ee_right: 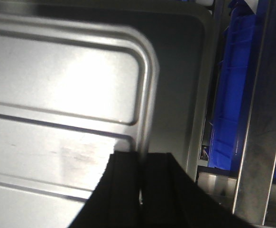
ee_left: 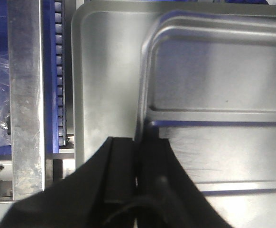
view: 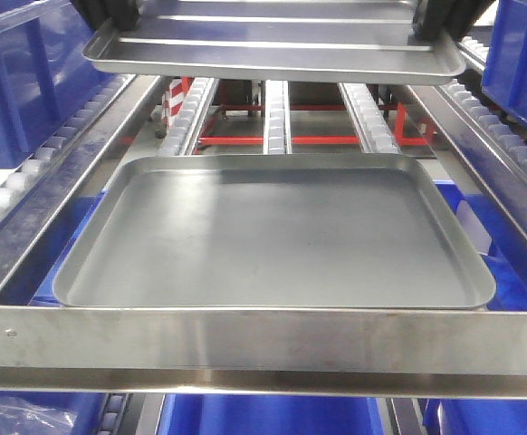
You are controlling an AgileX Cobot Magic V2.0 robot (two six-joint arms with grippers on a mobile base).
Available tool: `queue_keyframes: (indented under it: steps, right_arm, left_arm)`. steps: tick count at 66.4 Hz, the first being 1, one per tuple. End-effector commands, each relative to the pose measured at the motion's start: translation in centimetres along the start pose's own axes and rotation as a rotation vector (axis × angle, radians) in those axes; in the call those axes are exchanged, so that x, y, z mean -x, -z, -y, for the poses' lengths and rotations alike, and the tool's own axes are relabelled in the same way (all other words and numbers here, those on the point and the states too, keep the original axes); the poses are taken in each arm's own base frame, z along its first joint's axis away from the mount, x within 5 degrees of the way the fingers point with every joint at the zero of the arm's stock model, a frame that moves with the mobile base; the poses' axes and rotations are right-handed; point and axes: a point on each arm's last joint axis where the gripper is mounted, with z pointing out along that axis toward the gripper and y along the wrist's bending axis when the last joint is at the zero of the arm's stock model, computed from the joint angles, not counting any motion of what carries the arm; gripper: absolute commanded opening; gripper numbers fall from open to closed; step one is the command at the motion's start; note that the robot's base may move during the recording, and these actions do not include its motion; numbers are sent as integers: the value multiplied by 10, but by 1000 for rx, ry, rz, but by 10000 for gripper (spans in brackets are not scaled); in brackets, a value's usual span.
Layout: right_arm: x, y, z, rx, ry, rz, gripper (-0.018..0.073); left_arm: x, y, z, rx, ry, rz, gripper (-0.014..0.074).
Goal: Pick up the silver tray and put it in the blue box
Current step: 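Hold the silver tray raised in both grippers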
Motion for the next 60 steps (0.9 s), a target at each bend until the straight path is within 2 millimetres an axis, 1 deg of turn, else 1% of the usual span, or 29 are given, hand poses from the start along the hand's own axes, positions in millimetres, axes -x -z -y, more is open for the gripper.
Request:
queue_keyframes:
  steps: [1,60]
  right_arm:
    - [7,27,7,-26,29,93,59]
    - [7,27,7,-26,29,93,59]
  left_arm:
    - [9,29,-8,13,-8,113,-98]
    - [9,29,-8,13,-8,113,-98]
